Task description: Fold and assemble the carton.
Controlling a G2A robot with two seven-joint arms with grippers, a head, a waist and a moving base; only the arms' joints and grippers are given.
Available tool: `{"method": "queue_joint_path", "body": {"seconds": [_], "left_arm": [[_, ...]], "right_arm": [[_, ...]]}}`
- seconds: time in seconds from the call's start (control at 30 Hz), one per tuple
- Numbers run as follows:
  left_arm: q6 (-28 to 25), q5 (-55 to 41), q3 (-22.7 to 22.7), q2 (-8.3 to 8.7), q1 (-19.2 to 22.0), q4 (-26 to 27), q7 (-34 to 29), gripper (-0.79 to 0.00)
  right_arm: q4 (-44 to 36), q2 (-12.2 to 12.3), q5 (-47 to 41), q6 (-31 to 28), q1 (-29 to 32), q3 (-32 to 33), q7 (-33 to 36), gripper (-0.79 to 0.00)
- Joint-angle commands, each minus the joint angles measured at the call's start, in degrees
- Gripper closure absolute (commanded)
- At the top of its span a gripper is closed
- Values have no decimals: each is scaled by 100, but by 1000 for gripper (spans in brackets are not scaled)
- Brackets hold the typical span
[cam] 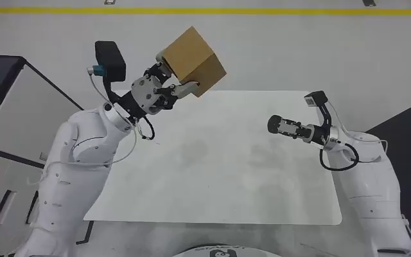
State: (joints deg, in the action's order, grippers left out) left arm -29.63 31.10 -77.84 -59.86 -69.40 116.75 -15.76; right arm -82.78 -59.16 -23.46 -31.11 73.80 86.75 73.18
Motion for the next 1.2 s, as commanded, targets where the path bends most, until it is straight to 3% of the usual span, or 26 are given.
{"method": "queue_joint_path", "body": {"seconds": [0.0, 0.1, 0.23, 0.43, 0.57, 0.83, 1.17], "left_arm": [[-164, 17, 6, 5, -8, 10, -69, 0], [-180, -1019, 163, -13, -89, -124, -206, 0], [93, -2246, 260, 18, 42, -215, -1236, 0], [350, -3671, 249, 20, 127, -283, -1729, 0], [200, -4337, 251, 10, 173, -397, -1899, 0], [-111, -4335, 247, 8, 310, -537, -2210, 0], [-736, -3045, 68, -24, 385, -469, -1589, 0]], "right_arm": [[0, 0, 0, 0, 0, 0, 0, -785], [0, 0, 0, 0, 0, 0, 0, -785], [0, 0, 0, 0, 0, 0, 0, -785], [0, 0, 0, 0, 0, 0, 0, -785], [0, 0, 0, 0, 0, 0, 0, -785], [0, 0, 0, 0, 0, 0, 0, -785], [0, 0, 0, 0, 0, 0, 0, -785]]}}
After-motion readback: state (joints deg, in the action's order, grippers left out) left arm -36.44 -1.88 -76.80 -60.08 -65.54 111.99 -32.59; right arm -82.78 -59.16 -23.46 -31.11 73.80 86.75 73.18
